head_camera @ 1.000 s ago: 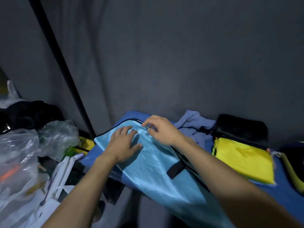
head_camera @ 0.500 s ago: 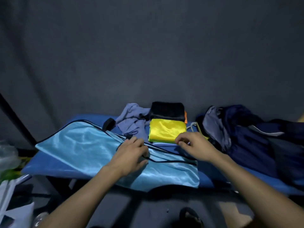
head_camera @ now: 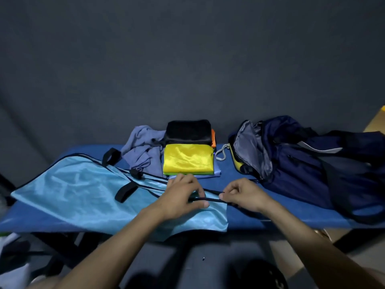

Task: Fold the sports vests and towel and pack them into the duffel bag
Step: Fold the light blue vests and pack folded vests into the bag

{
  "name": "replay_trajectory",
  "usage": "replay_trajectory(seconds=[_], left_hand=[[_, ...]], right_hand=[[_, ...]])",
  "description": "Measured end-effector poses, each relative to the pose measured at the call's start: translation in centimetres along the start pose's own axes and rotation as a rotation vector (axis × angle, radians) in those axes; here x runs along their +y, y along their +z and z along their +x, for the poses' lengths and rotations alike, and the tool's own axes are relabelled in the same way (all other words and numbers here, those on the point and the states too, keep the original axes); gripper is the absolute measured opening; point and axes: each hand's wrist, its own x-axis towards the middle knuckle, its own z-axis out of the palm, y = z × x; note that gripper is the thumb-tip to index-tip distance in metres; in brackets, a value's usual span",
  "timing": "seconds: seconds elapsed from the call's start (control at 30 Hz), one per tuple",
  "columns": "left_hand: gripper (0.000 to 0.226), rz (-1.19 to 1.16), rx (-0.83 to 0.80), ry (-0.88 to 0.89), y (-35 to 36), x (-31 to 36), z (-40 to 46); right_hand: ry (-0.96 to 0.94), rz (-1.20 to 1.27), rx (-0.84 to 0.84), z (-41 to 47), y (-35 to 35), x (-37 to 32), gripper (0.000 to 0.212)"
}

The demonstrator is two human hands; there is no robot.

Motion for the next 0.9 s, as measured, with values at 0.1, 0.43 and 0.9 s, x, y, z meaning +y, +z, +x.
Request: replay_trajectory(seconds=[0.1, 0.43, 0.9], left_hand=[[0.017, -0.108, -0.113, 0.017, 0.1, 0.5, 1.6], [0.005, -0.245, 0.022, 0.080, -0.7, 1.2, 5.3], [0.037, -0.567, -0.162, 0.031, -0.9, 2.4, 7.0]], right_hand=[[0.030, 0.062, -0.007, 0.4, 0.0, 0.3, 0.025], [0.188, 0.828, -0.060, 1.1, 0.2, 0.5, 0.025], [0.150, 0.864, -0.061, 0.7, 0.2, 0.5, 0.034]])
